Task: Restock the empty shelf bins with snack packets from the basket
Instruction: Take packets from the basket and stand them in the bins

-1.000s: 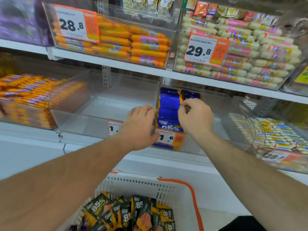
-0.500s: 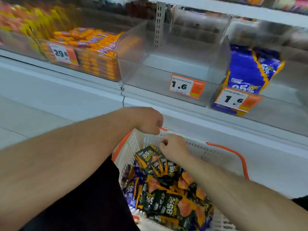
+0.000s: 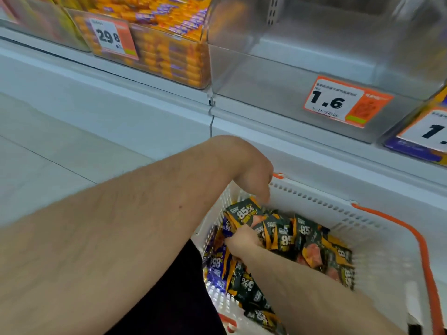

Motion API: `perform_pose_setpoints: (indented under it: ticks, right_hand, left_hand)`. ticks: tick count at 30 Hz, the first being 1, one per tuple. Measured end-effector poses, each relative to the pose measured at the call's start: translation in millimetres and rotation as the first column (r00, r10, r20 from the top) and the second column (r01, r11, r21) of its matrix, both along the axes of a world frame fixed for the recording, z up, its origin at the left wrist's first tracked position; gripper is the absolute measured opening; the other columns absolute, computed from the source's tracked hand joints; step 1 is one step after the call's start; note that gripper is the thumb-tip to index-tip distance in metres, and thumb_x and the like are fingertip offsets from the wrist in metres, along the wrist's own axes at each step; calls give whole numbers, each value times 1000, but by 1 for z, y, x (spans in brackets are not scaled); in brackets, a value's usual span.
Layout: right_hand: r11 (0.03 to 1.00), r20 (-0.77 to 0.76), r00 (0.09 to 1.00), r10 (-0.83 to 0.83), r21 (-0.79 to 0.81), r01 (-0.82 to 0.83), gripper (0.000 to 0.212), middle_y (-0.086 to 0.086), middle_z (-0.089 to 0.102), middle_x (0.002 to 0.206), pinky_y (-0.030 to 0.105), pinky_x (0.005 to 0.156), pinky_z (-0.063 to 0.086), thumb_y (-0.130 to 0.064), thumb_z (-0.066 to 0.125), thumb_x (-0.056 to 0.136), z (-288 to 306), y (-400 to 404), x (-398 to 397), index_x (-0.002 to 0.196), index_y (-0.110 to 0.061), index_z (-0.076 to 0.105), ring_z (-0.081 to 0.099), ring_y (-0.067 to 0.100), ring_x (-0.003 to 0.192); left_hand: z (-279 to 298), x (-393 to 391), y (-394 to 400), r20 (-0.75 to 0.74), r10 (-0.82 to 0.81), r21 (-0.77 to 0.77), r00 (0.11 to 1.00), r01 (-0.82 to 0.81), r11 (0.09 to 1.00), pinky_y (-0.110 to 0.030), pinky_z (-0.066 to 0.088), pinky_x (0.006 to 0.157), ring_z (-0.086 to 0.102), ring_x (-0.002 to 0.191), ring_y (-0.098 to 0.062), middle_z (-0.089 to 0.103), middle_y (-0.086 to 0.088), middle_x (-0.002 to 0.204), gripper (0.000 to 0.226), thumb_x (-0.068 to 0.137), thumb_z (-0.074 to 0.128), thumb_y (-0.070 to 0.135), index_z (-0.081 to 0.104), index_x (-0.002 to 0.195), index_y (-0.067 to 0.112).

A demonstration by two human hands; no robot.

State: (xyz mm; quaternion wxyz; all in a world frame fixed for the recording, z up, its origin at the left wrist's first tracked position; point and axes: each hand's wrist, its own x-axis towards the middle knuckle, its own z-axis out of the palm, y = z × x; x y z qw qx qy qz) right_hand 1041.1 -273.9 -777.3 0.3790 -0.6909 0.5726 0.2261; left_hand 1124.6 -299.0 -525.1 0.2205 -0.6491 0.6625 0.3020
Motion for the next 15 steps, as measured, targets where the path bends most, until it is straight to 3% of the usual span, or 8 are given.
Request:
perform_pose_setpoints:
  ticks: [4, 6, 9, 12, 15]
  right_hand:
    - [998, -27, 997, 70, -1, -70, 15, 3, 40, 69, 29, 45, 32, -24, 57, 96, -5, 4, 3, 92, -10, 53, 36, 18, 54]
    - [997, 16, 998, 67, 32, -68, 13, 4, 45, 72, 29, 45, 33, -21, 53, 97, 5, -1, -3, 91, -9, 54, 40, 18, 55]
    - [997, 100, 992, 71, 20, -74, 8, 8, 52, 83, 32, 58, 39, -12, 50, 93, 27, -21, -17, 96, -9, 57, 43, 19, 59]
    - [998, 180, 981, 65, 9, -68, 28, 15, 59, 81, 35, 56, 45, -9, 51, 92, 64, -50, -43, 118, -4, 62, 52, 25, 65]
    - [998, 293, 956, 30, 41, -44, 22, 17, 68, 86, 30, 56, 50, -14, 51, 98, 114, -75, -80, 119, -8, 57, 64, 19, 60]
  left_hand:
    - [2, -3, -6, -33, 10, 0, 999, -10, 1000, -38, 41, 99, 48, 127, -24, 47, -1, 144, 58, 96, 50, 50, 43, 143, 17]
    - [5, -5, -7, -32, 0, -3, 999, 0, 1000, -38, 41, 101, 47, 128, -23, 46, -1, 145, 59, 96, 49, 51, 42, 145, 18]
    - [7, -8, -10, -43, -21, 2, 999, 21, 1000, -38, 39, 103, 45, 130, -23, 44, -1, 147, 60, 97, 49, 50, 40, 146, 18]
    - [7, -15, -10, -51, -41, 16, 998, 42, 999, -38, 37, 104, 42, 133, -22, 41, -1, 150, 61, 97, 49, 50, 37, 148, 18]
    - [3, -23, -9, -67, -36, 10, 997, 37, 999, -37, 33, 107, 36, 139, -22, 32, 0, 156, 70, 95, 51, 52, 26, 152, 21]
